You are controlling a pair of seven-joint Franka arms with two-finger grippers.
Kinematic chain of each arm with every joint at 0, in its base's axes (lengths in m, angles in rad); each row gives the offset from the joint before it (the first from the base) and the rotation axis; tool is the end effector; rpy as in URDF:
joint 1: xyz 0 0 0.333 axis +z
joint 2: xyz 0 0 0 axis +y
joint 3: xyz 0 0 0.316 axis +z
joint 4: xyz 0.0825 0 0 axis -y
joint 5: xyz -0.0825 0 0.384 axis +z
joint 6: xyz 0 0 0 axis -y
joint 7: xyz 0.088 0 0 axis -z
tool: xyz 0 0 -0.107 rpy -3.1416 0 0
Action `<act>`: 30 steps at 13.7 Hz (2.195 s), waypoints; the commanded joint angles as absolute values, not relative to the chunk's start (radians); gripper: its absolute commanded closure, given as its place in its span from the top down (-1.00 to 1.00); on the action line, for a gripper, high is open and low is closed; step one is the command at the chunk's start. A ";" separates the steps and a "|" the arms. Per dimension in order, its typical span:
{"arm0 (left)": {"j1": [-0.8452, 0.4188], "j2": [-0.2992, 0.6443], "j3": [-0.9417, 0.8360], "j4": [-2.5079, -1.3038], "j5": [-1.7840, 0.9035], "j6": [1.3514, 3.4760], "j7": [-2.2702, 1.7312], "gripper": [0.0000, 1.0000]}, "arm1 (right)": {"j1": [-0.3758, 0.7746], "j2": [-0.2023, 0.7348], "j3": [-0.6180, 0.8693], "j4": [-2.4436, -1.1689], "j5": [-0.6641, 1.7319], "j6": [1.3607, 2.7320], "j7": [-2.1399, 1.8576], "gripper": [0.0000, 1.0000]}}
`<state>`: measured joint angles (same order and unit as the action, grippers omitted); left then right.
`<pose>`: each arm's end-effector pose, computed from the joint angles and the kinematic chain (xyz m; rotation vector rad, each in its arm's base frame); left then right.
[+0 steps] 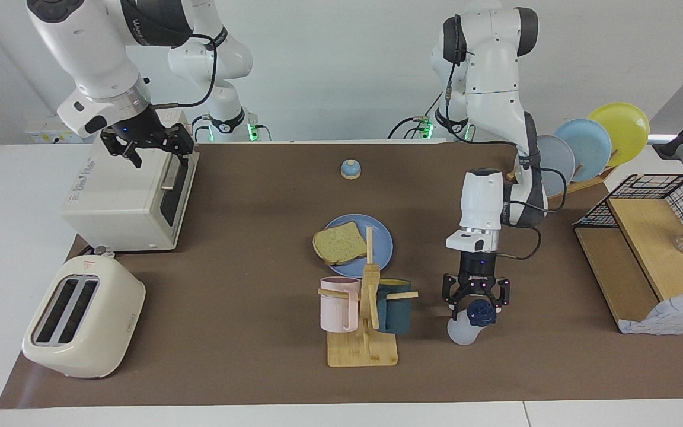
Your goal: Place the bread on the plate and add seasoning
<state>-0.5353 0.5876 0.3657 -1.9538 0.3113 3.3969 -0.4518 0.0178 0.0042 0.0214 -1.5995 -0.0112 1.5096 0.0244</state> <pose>0.6415 -0.1746 0.2878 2.7884 -0.2882 1.3071 0.5475 0.0202 0.6037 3.1240 0.0229 -0.1465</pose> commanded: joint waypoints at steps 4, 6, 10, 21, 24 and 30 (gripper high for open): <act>-0.532 0.548 0.359 -2.025 0.313 3.384 -0.442 1.00 | 0.000 -0.006 0.029 -1.605 -0.002 1.506 -0.002 1.00; -0.543 0.480 0.360 -2.098 0.313 3.372 -0.440 1.00 | 0.000 -0.006 0.029 -1.605 -0.002 1.506 -0.002 1.00; -0.604 0.283 0.354 -2.207 0.313 3.146 -0.436 1.00 | 0.000 -0.006 0.029 -1.605 -0.002 1.506 -0.002 1.00; -0.756 -0.067 0.336 -1.927 0.210 2.040 -0.419 1.00 | 0.000 -0.006 0.029 -1.605 -0.002 1.506 -0.002 1.00; -0.742 -0.067 0.350 -1.781 0.180 1.821 -0.320 1.00 | 0.000 -0.006 0.029 -1.605 -0.002 1.506 -0.002 1.00; -0.609 -0.086 0.354 -1.661 0.144 1.617 -0.096 1.00 | 0.000 -0.006 0.029 -1.605 -0.002 1.506 -0.002 1.00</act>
<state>-0.6494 -0.0899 0.3573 -1.6978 0.1750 1.6838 -0.1672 0.0178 0.0042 0.0214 -1.5995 -0.0112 1.5096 0.0244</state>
